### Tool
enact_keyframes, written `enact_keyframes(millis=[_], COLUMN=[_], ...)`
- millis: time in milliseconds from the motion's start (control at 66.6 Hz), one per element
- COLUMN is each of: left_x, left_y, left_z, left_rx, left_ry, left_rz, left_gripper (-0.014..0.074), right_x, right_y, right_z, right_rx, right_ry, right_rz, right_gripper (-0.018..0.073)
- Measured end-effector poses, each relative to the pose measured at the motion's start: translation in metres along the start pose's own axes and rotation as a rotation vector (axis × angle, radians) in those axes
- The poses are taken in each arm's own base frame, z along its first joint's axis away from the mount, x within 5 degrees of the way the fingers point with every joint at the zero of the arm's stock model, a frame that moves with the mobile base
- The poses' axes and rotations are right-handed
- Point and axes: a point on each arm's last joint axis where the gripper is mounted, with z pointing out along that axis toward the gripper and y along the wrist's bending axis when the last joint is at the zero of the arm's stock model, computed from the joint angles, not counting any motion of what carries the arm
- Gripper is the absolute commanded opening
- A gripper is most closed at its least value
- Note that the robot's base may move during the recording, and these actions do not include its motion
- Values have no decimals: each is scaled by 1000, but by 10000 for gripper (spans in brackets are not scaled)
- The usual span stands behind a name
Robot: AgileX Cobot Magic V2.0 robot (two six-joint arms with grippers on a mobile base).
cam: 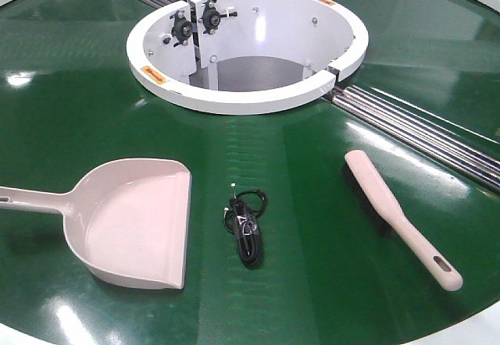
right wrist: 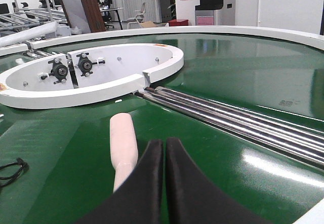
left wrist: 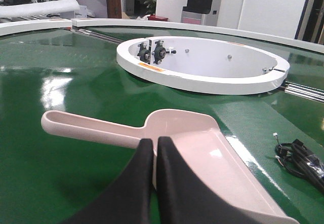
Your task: Clean and inspect green conveyor with broom and dustpan
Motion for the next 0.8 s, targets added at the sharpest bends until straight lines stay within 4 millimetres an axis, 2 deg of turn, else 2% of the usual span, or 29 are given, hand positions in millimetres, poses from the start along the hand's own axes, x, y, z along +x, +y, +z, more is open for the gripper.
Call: enact_keyframes(millis=[796], left_x=[0], left_y=[0], left_z=[0], left_rx=[-2], left_ry=[0], left_rz=[22], left_gripper=[-6], right_x=[0], right_y=[0], right_z=[0], right_rx=[0], right_ry=[0], right_rz=[0], right_gripper=[-8])
